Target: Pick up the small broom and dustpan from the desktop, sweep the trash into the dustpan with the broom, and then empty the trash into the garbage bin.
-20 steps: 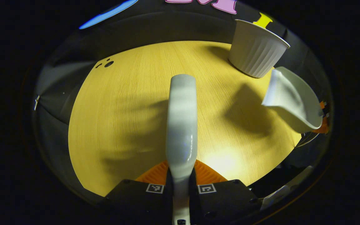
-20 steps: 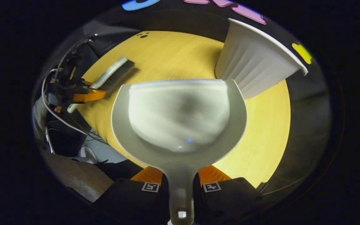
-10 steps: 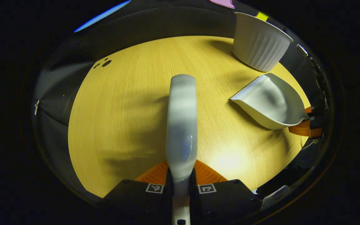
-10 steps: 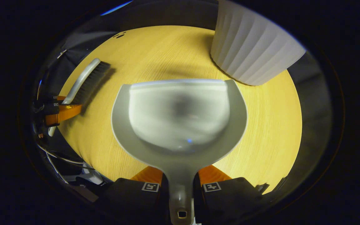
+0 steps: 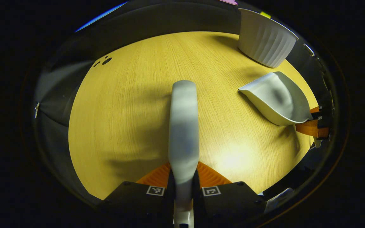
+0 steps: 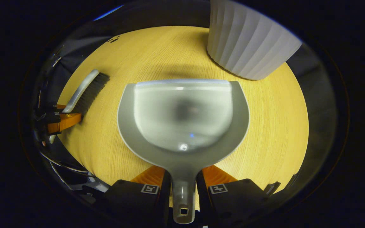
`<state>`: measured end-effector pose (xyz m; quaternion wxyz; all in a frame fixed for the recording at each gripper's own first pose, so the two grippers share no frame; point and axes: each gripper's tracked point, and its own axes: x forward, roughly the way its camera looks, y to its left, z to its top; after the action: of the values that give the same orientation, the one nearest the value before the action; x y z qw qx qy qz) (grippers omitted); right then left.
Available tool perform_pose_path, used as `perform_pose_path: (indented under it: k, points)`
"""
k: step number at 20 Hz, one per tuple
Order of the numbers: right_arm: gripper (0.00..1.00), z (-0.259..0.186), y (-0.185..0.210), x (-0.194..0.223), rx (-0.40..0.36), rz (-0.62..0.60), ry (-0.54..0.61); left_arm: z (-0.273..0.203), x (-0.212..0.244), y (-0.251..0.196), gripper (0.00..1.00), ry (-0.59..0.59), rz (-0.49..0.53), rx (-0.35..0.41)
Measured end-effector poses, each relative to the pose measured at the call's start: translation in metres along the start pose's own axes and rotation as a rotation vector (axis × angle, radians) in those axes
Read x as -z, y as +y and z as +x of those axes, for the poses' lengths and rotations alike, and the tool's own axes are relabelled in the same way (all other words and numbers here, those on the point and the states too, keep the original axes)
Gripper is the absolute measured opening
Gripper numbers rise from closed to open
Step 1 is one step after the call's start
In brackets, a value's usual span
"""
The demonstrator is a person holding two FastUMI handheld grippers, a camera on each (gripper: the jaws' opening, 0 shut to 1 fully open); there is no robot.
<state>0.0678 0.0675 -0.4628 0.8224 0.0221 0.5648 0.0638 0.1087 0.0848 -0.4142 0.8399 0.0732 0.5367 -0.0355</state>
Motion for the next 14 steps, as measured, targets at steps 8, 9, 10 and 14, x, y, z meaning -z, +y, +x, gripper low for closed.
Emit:
perform_pose_path:
  k: [8,9,10,14]
  points:
    - [0.45,-0.04,-0.001,-0.004,-0.043,-0.02,-0.075,-0.027,-0.006,0.009,0.33,-0.061,0.06,-0.053]
    - [0.46,-0.05,0.0,-0.006,-0.055,-0.023,-0.102,-0.034,-0.006,0.009,0.27,-0.074,0.053,-0.05]
    - [0.49,-0.062,0.001,-0.009,-0.064,-0.021,-0.129,-0.042,-0.005,0.01,0.33,-0.088,0.047,-0.051]
    - [0.42,-0.116,0.01,-0.032,-0.122,-0.003,-0.282,-0.082,-0.018,0.008,0.33,-0.188,0.031,-0.058]
